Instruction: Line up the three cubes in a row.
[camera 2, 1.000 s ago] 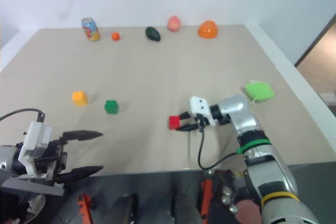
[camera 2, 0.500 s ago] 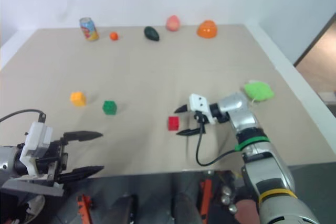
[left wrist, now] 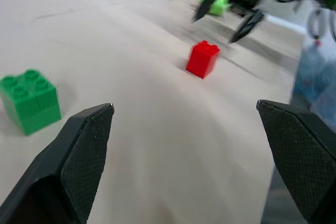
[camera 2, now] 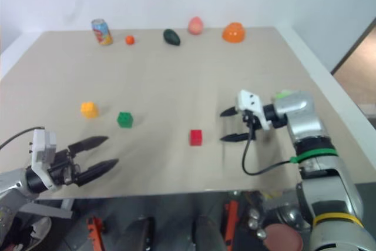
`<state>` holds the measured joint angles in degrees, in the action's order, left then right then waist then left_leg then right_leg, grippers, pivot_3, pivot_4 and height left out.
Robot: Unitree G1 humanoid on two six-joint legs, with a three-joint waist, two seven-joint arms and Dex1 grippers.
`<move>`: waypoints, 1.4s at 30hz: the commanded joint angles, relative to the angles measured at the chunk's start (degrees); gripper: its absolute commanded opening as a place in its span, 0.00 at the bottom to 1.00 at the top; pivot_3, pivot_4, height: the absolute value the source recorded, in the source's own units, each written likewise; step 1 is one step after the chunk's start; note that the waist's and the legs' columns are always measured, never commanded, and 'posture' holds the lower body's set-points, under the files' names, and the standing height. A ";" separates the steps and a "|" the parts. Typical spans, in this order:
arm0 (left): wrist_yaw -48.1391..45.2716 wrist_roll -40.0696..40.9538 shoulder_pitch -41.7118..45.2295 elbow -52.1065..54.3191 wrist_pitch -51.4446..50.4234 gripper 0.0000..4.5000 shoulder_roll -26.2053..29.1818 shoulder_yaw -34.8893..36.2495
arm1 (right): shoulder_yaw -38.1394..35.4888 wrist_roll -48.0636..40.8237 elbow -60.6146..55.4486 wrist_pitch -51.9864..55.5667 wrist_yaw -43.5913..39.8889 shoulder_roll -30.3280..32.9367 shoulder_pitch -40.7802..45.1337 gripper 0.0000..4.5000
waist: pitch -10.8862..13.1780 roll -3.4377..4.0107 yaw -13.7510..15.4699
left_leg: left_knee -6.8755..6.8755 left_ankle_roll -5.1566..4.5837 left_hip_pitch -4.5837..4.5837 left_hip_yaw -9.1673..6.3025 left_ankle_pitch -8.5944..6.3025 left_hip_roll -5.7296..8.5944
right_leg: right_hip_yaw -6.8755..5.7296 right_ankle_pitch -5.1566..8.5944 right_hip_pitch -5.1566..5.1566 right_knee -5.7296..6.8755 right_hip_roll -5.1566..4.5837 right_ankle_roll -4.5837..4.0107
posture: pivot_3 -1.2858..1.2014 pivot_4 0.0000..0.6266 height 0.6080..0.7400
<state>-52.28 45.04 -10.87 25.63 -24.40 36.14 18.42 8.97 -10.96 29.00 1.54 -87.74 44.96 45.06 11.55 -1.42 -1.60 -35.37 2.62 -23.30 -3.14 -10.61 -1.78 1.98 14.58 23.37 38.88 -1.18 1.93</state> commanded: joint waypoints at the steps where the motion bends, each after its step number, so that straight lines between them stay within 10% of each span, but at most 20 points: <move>1: 4.49 0.73 0.86 -1.12 -0.17 1.00 -2.96 1.00 | -6.16 -8.64 -13.82 11.83 2.33 0.87 -2.17 1.00 | 0.00 0.00 -0.18 | 0.02 0.00 0.01 -0.01 -0.01 -0.03 | 0.00 0.00 0.02 0.00 0.04 -0.02 | 0.52 0.24 0.99; 12: 20.30 -13.22 7.49 -9.12 3.08 1.00 -10.23 -2.80 | -14.14 -22.56 -42.16 32.83 28.71 -10.46 -8.83 1.00 | -0.01 -0.01 0.04 | -0.12 0.08 -0.03 0.00 0.04 -0.02 | 0.10 -0.13 0.01 0.02 0.11 -0.07 | 0.52 0.24 0.99; 37: 34.62 -27.80 27.79 -19.20 -10.21 1.00 -16.01 -14.92 | -8.87 -24.58 -53.45 33.88 37.27 -13.48 -18.54 1.00 | -0.03 -0.05 0.26 | -0.14 0.09 -0.06 -0.06 0.06 0.03 | 0.06 -0.29 -0.02 -0.04 0.12 0.20 | 0.52 0.24 0.99; 42: 35.16 -28.80 28.22 -18.65 -10.88 0.67 -16.62 -15.72 | -8.31 -23.72 -52.63 32.91 37.38 -13.50 -18.44 1.00 | -0.03 -0.05 0.26 | -0.15 0.10 -0.05 -0.07 0.09 0.05 | 0.06 -0.31 -0.03 -0.04 0.11 0.21 | 0.52 0.24 0.99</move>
<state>-16.70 16.61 17.09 6.63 -34.85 19.73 3.50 0.89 -34.91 -22.83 35.75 -50.68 31.41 26.19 11.52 -1.47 -1.33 -35.52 2.72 -23.35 -3.21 -10.53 -1.73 2.04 14.27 23.34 38.84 -1.08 2.14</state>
